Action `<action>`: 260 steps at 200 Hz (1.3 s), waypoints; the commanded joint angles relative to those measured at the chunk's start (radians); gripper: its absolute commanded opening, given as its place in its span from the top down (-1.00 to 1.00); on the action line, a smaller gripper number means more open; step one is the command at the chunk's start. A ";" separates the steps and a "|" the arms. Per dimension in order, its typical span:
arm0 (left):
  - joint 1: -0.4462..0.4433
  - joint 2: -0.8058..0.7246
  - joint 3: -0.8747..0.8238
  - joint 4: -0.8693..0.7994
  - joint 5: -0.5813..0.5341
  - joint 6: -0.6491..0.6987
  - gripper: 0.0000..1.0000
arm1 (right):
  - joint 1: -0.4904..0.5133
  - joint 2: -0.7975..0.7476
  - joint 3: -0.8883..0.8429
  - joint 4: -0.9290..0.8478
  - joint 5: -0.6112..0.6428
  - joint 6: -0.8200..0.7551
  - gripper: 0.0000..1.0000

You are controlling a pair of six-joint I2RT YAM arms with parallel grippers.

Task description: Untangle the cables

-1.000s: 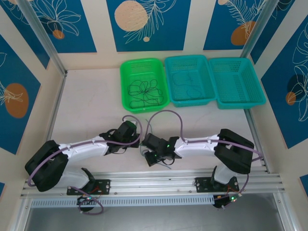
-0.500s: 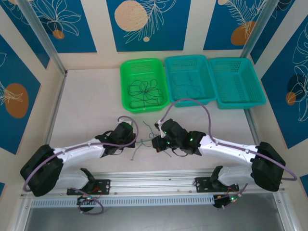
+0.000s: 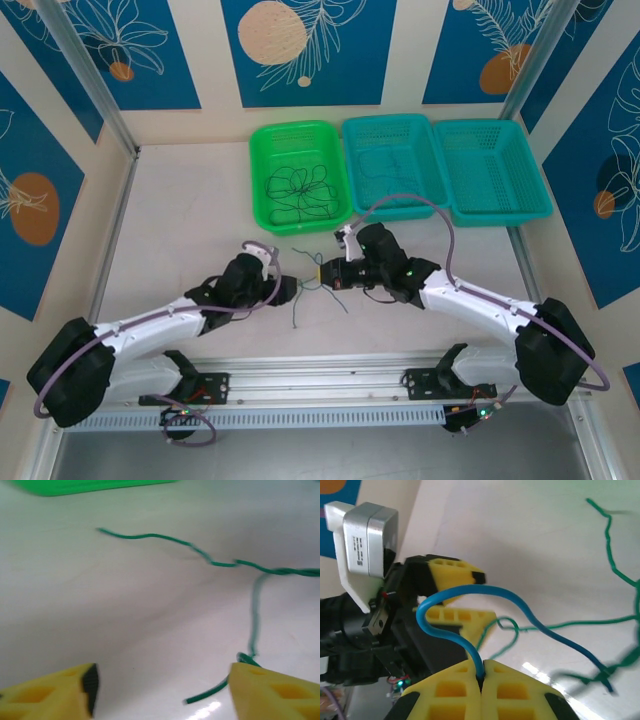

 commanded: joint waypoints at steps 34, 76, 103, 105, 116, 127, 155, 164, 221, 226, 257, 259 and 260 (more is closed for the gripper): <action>-0.003 -0.096 -0.002 0.170 0.181 0.210 -0.79 | -0.008 0.037 -0.008 0.162 -0.209 0.087 1.00; -0.005 0.083 0.039 0.165 0.177 0.120 -0.79 | -0.025 0.018 -0.008 0.191 -0.206 0.134 1.00; -0.008 0.013 -0.045 0.320 0.234 0.098 -0.80 | -0.057 -0.070 0.038 -0.008 -0.072 0.060 1.00; -0.008 0.002 -0.049 0.325 0.242 0.102 -0.80 | -0.061 -0.079 0.039 -0.019 -0.062 0.054 1.00; -0.010 -0.056 -0.054 0.316 0.298 0.142 -0.80 | -0.088 -0.120 0.043 -0.056 -0.041 0.026 1.00; -0.011 -0.108 -0.040 0.275 0.364 0.191 -0.81 | -0.129 -0.152 0.046 -0.084 -0.041 0.011 1.00; -0.029 -0.198 0.018 0.167 0.483 0.272 -0.82 | -0.265 -0.210 0.073 -0.160 -0.030 -0.021 1.00; -0.037 -0.217 0.031 0.155 0.492 0.277 -0.83 | -0.319 -0.227 0.089 -0.189 -0.013 -0.036 1.00; -0.078 -0.243 0.111 0.099 0.435 0.278 -0.88 | -0.770 -0.130 0.257 -0.151 0.183 -0.139 1.00; -0.080 -0.243 0.113 0.096 0.426 0.282 -0.88 | -0.802 -0.090 0.287 -0.142 0.213 -0.161 1.00; -0.081 -0.249 0.137 0.024 0.361 0.313 -0.89 | -0.936 0.186 0.500 -0.116 0.347 -0.199 1.00; -0.081 -0.249 0.137 0.021 0.359 0.316 -0.89 | -0.941 0.206 0.516 -0.116 0.351 -0.201 1.00; -0.080 -0.249 0.136 0.021 0.357 0.316 -0.89 | -0.943 0.216 0.524 -0.117 0.354 -0.200 1.00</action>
